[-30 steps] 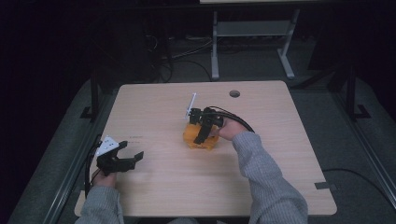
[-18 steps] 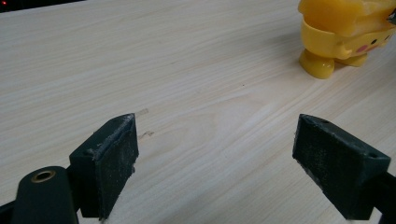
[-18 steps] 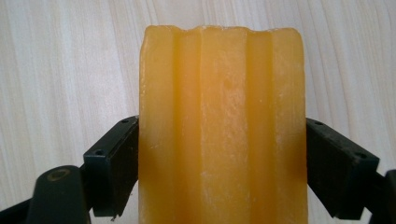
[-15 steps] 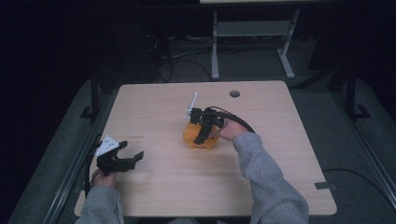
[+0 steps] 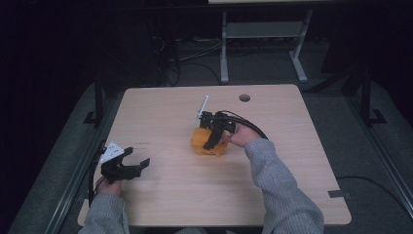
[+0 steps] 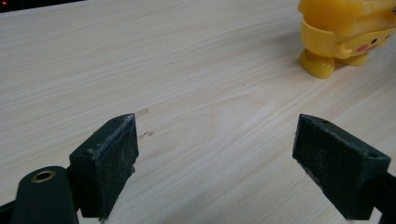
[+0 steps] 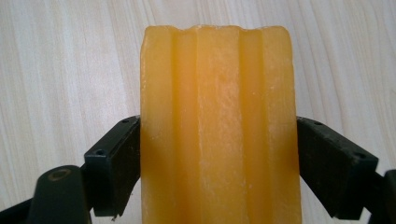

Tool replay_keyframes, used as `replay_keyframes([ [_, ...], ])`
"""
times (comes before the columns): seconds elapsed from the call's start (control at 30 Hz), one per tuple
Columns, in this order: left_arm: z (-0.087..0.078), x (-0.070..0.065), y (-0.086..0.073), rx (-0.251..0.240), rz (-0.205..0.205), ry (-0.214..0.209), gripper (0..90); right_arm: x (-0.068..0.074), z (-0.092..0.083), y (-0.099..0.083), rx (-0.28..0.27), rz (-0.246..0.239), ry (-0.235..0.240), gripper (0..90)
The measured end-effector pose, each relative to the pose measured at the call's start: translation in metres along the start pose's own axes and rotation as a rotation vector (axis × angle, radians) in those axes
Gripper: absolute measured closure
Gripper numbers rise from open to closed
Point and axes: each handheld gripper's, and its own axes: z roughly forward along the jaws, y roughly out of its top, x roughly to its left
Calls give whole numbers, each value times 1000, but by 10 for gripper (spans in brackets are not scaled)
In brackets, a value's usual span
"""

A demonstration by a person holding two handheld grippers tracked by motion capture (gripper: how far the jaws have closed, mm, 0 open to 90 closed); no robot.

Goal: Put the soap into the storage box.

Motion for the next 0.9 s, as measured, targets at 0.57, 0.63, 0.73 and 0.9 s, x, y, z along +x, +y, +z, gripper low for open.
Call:
replay_keyframes([
  [0.57, 1, 0, 0, 6, 3, -2, 138, 3, -17, -13, -68, 28, -15, 189],
  [0.63, 0, 0, 0, 14, 8, -2, 138, 4, -21, -16, -78, 31, -18, 186],
  [0.73, 1, -1, 0, 16, 8, -2, 138, 4, -25, -21, -95, 43, -22, 186],
  [0.9, 1, 0, 0, 18, 7, -1, 138, 4, -30, -32, -119, 69, -20, 185],
])
